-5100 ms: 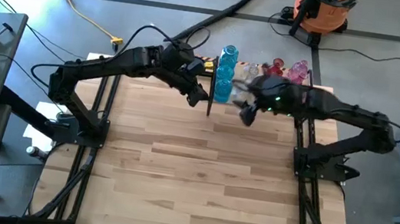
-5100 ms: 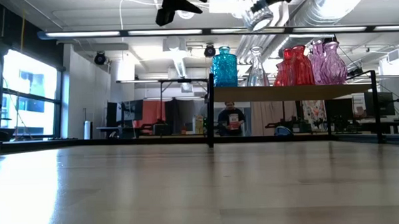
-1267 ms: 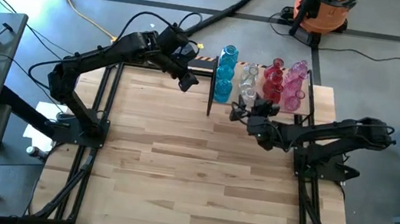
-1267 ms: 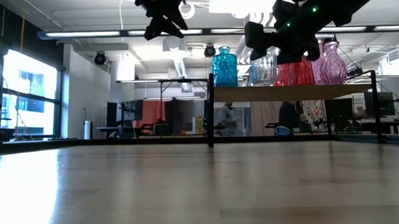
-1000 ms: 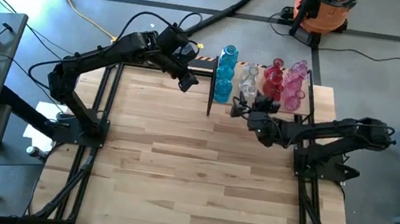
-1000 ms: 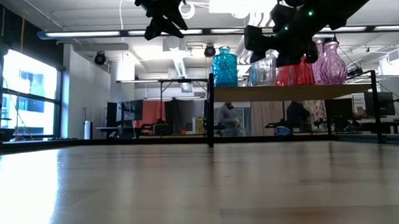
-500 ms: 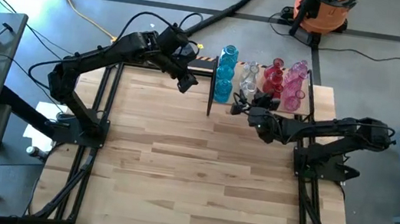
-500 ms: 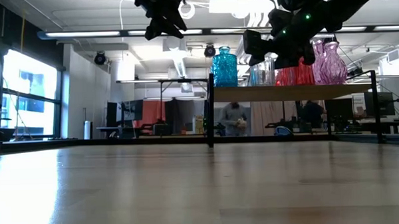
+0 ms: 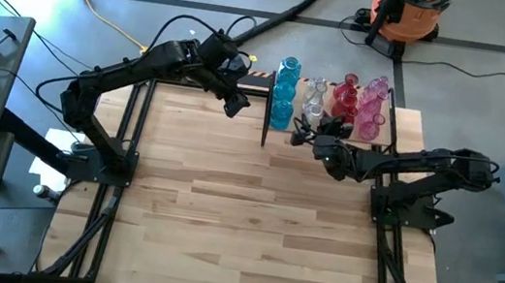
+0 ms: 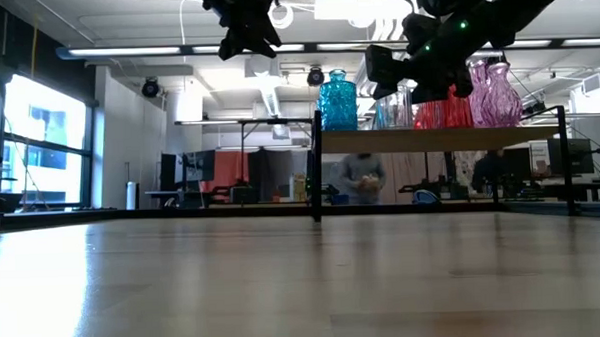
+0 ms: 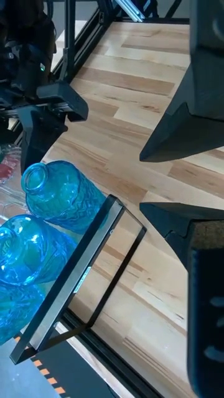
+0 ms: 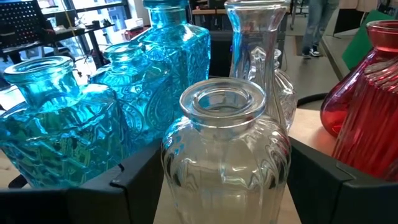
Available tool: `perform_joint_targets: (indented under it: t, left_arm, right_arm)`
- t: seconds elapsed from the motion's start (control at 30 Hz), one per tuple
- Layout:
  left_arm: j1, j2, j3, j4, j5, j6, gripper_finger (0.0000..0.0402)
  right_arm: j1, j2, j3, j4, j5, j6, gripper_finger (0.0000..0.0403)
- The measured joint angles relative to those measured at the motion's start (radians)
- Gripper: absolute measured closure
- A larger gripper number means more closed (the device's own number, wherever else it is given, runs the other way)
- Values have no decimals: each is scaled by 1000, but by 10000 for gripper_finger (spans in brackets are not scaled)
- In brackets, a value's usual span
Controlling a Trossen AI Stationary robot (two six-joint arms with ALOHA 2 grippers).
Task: Sort vases onto shelf
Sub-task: Put the transparent vase on the shelf aligned with the other transparent vase
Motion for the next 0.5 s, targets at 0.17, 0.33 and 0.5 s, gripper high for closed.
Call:
perform_joint_targets:
  t: [0.17,0.33,0.5]
  left_arm:
    - [0,0,0,0,0,0,296]
    - [0,0,0,0,-1,0,296]
    - [0,0,0,0,-1,0,296]
  right_arm:
    - [0,-1,1,-19,1,2,146]
    - [0,-1,2,-30,1,2,146]
    - [0,-1,1,-34,3,7,146]
